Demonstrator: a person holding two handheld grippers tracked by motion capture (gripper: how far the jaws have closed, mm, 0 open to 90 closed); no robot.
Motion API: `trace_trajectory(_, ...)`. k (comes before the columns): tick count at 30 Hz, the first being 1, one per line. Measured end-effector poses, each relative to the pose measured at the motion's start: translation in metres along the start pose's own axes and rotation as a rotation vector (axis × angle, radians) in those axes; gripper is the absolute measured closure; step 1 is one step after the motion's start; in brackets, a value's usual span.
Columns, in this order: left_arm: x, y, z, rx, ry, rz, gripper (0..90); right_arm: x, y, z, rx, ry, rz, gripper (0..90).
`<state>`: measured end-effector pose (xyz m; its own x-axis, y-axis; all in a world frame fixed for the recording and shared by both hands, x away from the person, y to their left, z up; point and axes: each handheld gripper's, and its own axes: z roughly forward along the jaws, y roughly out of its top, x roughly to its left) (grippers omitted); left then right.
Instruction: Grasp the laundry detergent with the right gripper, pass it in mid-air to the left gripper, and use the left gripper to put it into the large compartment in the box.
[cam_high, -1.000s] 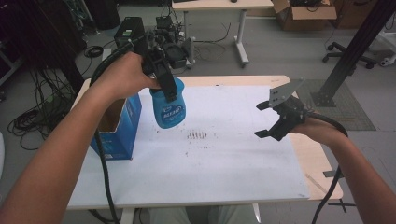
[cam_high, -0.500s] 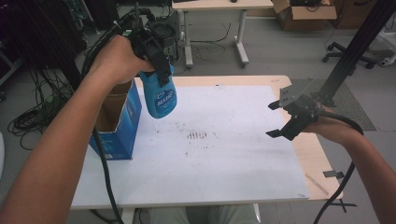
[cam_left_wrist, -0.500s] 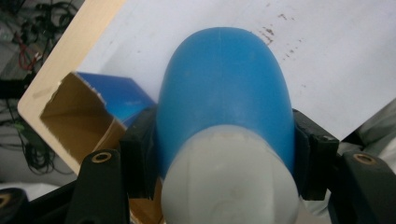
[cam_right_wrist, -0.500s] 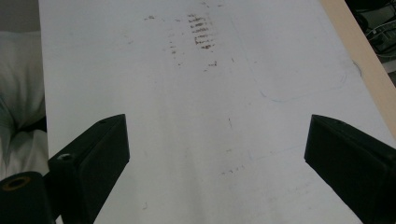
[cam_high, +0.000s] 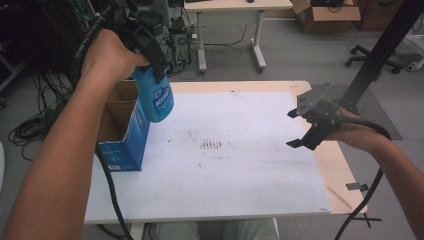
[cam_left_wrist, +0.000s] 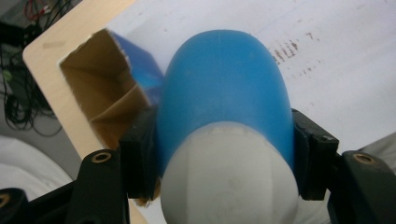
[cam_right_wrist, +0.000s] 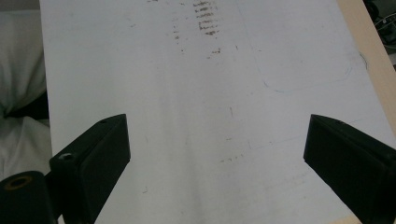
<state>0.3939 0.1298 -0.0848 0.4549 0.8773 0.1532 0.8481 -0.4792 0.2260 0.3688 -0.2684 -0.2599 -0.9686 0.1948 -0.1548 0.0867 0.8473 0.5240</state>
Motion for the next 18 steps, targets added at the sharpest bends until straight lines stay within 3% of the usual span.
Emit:
trace_trajectory(12,0.039,-0.014,-0.011,0.005,0.05,-0.211,38.0,-0.001,0.001,0.001,-0.004,-0.007,-0.015,6.9)
trace_trajectory(18,0.053,-0.021,-0.015,-0.003,0.061,-0.28,38.0,-0.004,-0.003,0.003,0.0,-0.009,-0.008,7.1)
